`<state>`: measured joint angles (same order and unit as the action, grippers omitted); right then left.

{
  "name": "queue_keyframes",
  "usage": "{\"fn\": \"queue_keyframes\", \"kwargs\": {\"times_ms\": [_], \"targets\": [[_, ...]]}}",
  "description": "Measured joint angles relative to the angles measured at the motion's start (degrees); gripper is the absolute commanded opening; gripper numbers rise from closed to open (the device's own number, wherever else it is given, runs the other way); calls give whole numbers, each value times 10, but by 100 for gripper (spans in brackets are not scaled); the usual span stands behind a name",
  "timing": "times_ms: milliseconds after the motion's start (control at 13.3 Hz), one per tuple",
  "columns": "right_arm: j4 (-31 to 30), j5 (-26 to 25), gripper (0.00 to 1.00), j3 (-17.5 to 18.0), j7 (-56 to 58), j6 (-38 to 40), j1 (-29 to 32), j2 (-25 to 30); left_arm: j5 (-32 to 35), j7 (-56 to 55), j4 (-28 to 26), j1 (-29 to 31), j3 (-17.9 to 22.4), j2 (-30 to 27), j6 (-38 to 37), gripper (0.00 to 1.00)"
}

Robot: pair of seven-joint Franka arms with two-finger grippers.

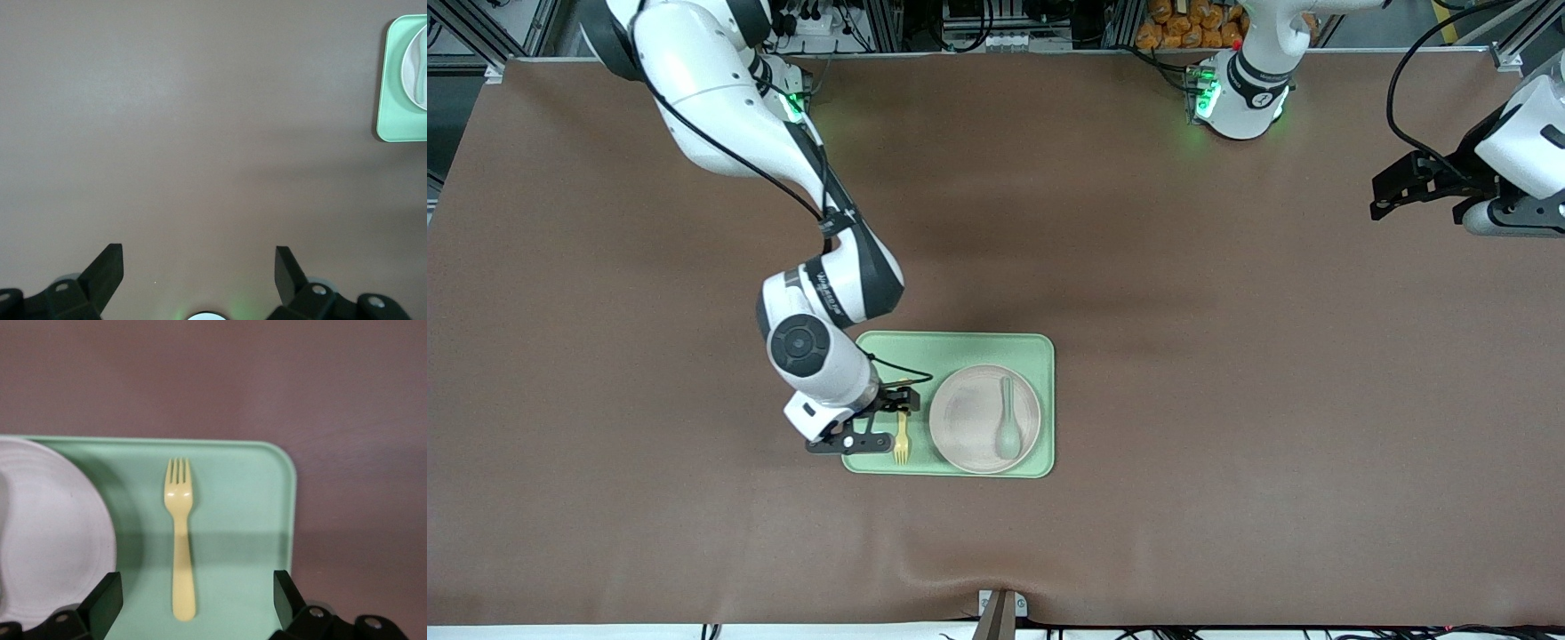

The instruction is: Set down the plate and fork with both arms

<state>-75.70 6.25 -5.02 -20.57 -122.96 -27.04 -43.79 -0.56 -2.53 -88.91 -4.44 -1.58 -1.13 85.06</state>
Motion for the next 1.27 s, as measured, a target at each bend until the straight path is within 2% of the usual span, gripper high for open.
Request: {"fn": "queue_keyframes", "kwargs": {"times_ms": [600,825,1125,1275], "targets": [[2,-1,100,-4,121,126,107,115,0,0,-1,0,0,0,2,100],[2,-17,100,-8,169,170,142,152,0,0,-1,0,-1,0,2,100],[2,-19,100,-11,206,237,201,212,0,0,-2,-1,-2,0,3,100],[2,-20,100,-11,208,280,210,241,0,0,-2,-1,-2,0,3,100]]}}
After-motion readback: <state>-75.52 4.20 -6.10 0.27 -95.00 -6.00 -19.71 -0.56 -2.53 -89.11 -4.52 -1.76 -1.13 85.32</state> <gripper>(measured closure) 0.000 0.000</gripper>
